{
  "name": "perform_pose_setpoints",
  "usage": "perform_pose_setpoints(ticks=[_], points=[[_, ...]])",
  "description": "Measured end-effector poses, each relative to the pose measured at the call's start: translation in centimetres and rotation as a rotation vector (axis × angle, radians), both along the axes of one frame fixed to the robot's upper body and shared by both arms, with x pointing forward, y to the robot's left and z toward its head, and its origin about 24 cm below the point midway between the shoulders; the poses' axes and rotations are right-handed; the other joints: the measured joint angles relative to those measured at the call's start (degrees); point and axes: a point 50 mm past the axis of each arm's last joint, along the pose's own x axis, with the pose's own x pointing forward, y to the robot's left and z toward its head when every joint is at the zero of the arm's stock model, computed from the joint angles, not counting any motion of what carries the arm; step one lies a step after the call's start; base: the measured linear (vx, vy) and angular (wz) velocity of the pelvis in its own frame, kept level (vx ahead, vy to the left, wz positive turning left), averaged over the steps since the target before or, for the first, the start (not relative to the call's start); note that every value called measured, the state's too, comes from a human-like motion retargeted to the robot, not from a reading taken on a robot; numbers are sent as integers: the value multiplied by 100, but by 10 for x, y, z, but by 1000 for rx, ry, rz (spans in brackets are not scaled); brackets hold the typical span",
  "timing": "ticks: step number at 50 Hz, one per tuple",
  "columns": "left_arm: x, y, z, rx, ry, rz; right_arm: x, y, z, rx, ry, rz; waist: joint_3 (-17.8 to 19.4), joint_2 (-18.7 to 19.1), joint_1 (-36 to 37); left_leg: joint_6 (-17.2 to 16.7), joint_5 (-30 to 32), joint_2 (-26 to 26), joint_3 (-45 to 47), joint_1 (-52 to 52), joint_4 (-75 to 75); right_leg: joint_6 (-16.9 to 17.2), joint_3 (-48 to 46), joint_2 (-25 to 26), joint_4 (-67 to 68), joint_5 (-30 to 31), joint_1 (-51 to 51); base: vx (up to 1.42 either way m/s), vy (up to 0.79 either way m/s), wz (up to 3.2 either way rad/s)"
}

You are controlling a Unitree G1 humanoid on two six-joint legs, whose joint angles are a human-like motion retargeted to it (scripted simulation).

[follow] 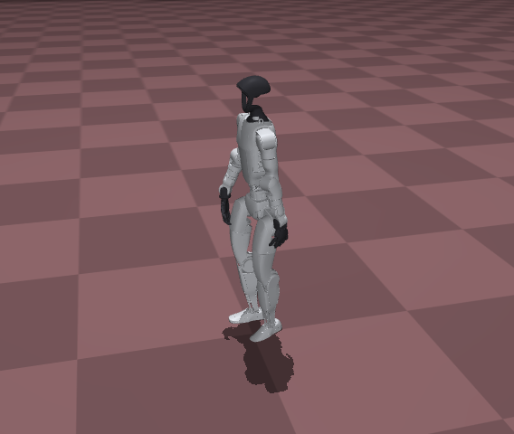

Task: In place motions

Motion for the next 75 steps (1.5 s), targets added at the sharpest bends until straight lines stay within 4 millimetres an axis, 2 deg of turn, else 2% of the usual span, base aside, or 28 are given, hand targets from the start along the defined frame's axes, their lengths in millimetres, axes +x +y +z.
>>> perform_pose_setpoints(ticks=[3, 7, 12, 17, 22, 25, 28, 35, 40, 45, 53, 60, 65, 70, 73, 75], points=[[13, 6, -1, 36, 7, -66, 2, 8, 1, 27, -43, 11, 29, 36, -93, -19, 12, 48, -91, 20, 15, -47, -116, 24, 37, -54, 72, -4, 0, 24], [40, 15, -2, 71, -78, -124, -18, 10, -5, 41, -13, 6, -41, 42, -82, -48, -2, 57, -119, 60, -9, -81, -94, 54, 22, -75, 111, 8, 1, 2], [76, 18, -3, 107, -207, -139, -65, -5, -15, -75, 142, -66, -124, 54, -35, -99, -12, 74, -79, 92, -65, -56, -95, 84, -116, -22, 169, 8, 3, -10], [95, 19, -1, 137, -265, -176, -124, -28, -14, -213, 351, -255, -208, 91, -37, -143, -10, 91, -69, 107, -124, -41, -94, 114, -201, 2, 191, 7, 3, -3], [91, 18, -2, 125, -254, -214, -163, -38, -8, -256, 467, -464, -215, 142, -115, -168, -22, 131, -73, 142, -125, -72, -87, 158, -205, -15, 232, 4, 2, -2], [78, 17, -3, 110, -211, -220, -174, -41, -6, -267, 483, -523, -211, 174, -161, -182, -44, 162, -46, 185, -123, -91, -59, 193, -206, -17, 262, 6, 2, -13], [59, 14, -3, 92, -145, -212, -179, -43, -5, -284, 490, -512, -239, 206, -196, -196, -71, 192, -8, 214, -123, -100, -4, 224, -211, -8, 264, 6, 1, -20], [17, 6, -1, 28, 3, -207, -169, -38, -9, -273, 454, -408, -263, 269, -218, -233, -117, 258, 68, 233, -95, -129, 83, 285, -215, 16, 253, 2, 1, -9], [7, 6, 1, 6, 42, -264, -151, -26, -13, -209, 396, -414, -295, 311, -190, -250, -116, 284, 14, 170, -46, -146, 35, 306, -239, 21, 261, 1, 2, 11], [18, 7, 0, 0, 16, -335, -135, -22, -15, -168, 374, -382, -302, 325, -314, -218, -43, 182, -416, -31, 88, -233, -380, 303, -303, 46, 276, 1, 7, 76], [60, 11, -2, 32, -86, -477, -111, -30, -14, -190, 354, -156, -140, 73, 1349, 63, 148, 72, 563, -345, 221, -251, 561, 324, -282, 134, 256, -6, 8, -75], [93, 15, 0, 62, -166, -643, -90, -33, -13, -200, 279, -118, 46, -127, 1707, 25, 209, -84, 198, -912, 735, -200, 197, 9, -295, 193, 141, -18, 6, 80], [92, 9, -1, 57, -188, -590, -84, -34, -12, -196, 289, -113, 79, -27, 1397, -150, 310, -196, -546, -1169, 858, -207, -384, -61, -298, 157, 91, -16, 5, 154], [79, 3, -3, 57, -167, -447, -75, -32, -12, -195, 272, -92, 118, 354, 244, -414, 344, -353, -2025, -937, 579, -154, -1849, -57, -364, 12, 243, -13, 4, 245], [65, -1, -3, 50, -123, -351, -75, -29, -12, -181, 269, -65, 181, 298, 199, -490, 370, -402, -2065, -942, 529, -130, -1992, -154, -376, 5, 302, -5, 3, 65], [55, -5, -3, 45, -88, -297, -77, -27, -13, -173, 272, -47, 217, 185, 506, -456, 354, -362, -1587, -1032, 577, -146, -1704, -206, -367, 39, 263, -3, 4, -62]])
